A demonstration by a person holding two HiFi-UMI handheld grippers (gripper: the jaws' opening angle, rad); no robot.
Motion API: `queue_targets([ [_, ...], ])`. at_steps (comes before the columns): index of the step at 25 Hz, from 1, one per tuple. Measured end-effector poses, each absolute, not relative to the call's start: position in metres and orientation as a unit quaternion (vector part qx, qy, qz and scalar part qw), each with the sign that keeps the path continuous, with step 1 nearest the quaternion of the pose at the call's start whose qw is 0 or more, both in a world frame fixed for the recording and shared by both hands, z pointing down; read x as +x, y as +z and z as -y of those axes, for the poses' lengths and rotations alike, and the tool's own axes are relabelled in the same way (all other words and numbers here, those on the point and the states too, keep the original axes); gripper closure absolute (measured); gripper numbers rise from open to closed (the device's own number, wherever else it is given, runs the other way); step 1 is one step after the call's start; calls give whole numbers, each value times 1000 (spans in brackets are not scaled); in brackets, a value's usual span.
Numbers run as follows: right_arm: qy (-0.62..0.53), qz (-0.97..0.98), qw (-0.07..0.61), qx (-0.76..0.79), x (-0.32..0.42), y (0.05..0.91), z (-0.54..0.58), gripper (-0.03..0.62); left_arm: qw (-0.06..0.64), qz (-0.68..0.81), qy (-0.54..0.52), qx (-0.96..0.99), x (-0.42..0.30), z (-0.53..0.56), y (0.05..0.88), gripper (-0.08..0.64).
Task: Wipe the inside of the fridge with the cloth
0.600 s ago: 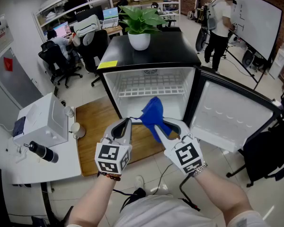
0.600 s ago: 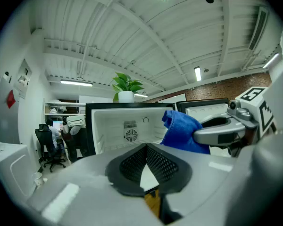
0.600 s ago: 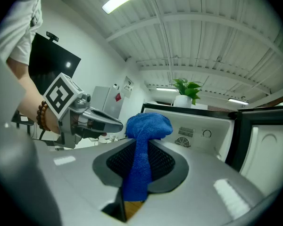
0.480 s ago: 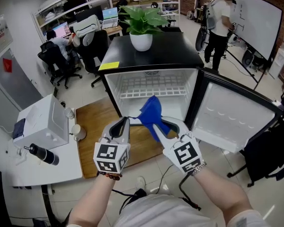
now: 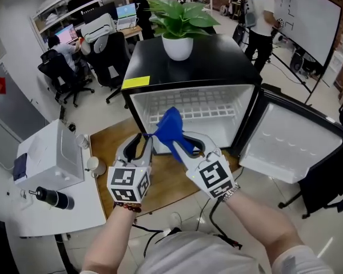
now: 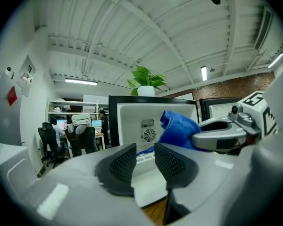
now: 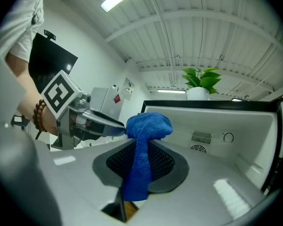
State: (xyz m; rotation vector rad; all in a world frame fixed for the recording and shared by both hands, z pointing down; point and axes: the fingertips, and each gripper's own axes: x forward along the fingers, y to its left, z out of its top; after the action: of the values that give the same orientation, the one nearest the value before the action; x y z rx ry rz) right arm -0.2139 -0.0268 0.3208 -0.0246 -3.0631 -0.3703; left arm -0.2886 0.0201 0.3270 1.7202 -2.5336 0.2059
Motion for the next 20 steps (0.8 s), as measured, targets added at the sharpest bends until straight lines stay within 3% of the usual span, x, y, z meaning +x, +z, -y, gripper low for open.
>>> queue_targets([
  [7,-110,994,15,-19,-271,326,28,518,43,821,65,566,-329,-18,334,385],
  [20,-83,996,-10,-6,-344,327,53,518,47,798,86,594,-364,-1,346,385],
])
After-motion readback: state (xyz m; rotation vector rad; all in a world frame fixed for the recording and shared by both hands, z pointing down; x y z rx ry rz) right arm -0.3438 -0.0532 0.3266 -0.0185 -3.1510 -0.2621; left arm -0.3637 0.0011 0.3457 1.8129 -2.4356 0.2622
